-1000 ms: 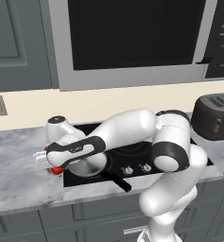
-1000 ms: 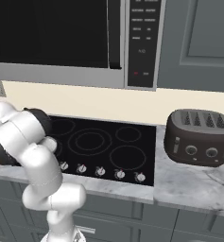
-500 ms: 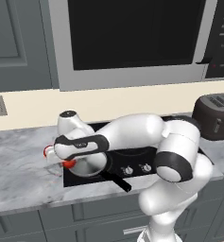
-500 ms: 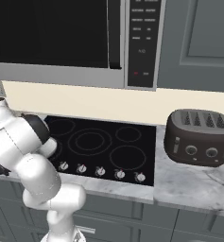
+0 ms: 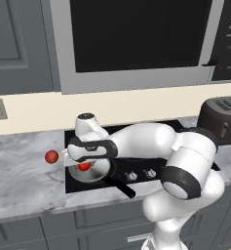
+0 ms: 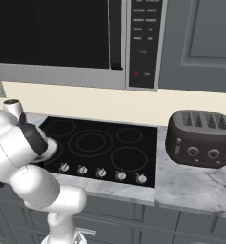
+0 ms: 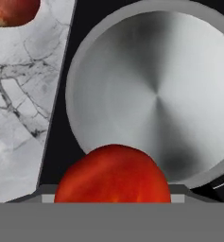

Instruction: Place the pan on the front left burner on the stove. Then place the tomato and the onion in the pan and turn on the front left burner.

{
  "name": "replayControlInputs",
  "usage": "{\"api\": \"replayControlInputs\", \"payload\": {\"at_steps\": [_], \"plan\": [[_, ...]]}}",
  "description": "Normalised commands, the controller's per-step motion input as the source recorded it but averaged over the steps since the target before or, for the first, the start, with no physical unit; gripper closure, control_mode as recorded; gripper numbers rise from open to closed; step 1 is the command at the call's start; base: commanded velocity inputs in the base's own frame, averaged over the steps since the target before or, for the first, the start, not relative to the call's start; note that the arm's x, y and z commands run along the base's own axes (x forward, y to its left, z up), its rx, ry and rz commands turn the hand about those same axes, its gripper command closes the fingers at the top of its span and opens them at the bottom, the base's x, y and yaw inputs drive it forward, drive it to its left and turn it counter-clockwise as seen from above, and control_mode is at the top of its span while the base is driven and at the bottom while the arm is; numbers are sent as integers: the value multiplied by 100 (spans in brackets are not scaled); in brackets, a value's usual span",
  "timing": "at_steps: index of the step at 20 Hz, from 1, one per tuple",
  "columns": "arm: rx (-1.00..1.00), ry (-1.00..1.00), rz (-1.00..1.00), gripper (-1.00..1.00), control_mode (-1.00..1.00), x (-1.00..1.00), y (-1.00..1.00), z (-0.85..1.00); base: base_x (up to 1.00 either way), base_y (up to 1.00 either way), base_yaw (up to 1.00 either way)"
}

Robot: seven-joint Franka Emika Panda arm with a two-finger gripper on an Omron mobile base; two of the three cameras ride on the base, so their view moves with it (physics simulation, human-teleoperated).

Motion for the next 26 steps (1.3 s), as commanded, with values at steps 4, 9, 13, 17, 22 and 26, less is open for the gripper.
{"api": "replayControlInputs", "payload": {"at_steps": [4,9,13,17,22,26], "plan": [[0,0,0,100,-100,36,-29,-1,0,0,0],[0,0,1,100,-100,48,-13,0,0,0,0],[0,0,0,100,-100,38,-4,0,0,0,0],[0,0,0,100,-100,27,0,-2,0,0,0],[0,0,0,100,-100,25,0,-22,0,0,0],[0,0,0,100,-100,21,0,-36,0,0,0]]}}
